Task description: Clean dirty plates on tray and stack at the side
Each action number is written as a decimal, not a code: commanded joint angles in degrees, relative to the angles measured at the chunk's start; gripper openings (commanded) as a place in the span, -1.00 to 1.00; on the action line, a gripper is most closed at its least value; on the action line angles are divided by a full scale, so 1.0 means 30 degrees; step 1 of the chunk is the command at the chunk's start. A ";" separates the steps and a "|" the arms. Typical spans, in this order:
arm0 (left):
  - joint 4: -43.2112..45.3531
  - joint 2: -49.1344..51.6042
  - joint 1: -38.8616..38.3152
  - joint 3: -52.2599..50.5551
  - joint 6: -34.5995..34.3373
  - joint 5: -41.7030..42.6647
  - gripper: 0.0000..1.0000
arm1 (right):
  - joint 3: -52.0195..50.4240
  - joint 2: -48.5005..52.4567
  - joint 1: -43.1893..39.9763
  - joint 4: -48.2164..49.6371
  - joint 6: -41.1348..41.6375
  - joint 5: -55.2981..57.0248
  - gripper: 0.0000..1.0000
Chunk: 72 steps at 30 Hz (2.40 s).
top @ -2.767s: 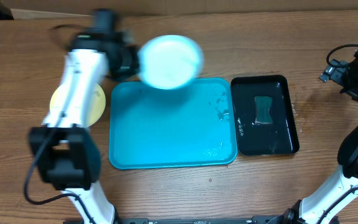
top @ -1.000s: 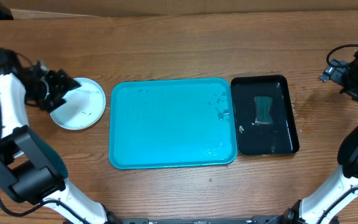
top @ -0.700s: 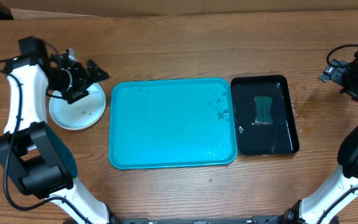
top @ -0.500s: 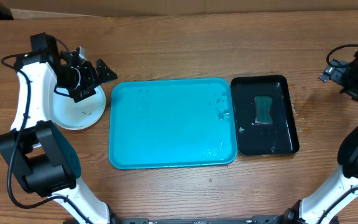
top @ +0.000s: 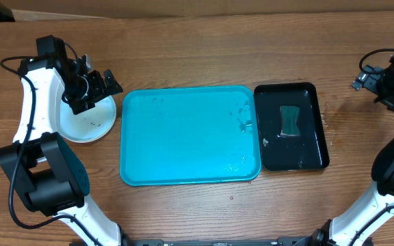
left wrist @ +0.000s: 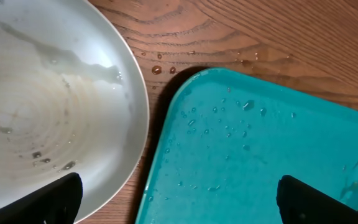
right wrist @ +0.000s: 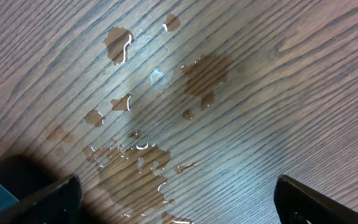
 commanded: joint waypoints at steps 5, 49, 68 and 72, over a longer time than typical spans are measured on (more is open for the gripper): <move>0.0058 -0.0022 -0.0036 0.0415 0.0204 -0.0408 1.00 | 0.0255 -0.0525 0.0299 0.0058 0.0073 0.0095 1.00; 0.0058 -0.0022 -0.0036 0.0415 0.0204 -0.0408 1.00 | -0.6921 -3.1496 1.1271 0.4248 -0.1020 0.0124 1.00; 0.0058 -0.0022 -0.0036 0.0415 0.0204 -0.0408 1.00 | -2.8625 -3.8220 0.9289 2.8210 -0.0991 -0.4401 1.00; 0.0058 -0.0022 -0.0044 0.0415 0.0204 -0.0401 1.00 | -3.0432 -3.8825 0.8983 2.8509 -0.0517 -0.4889 1.00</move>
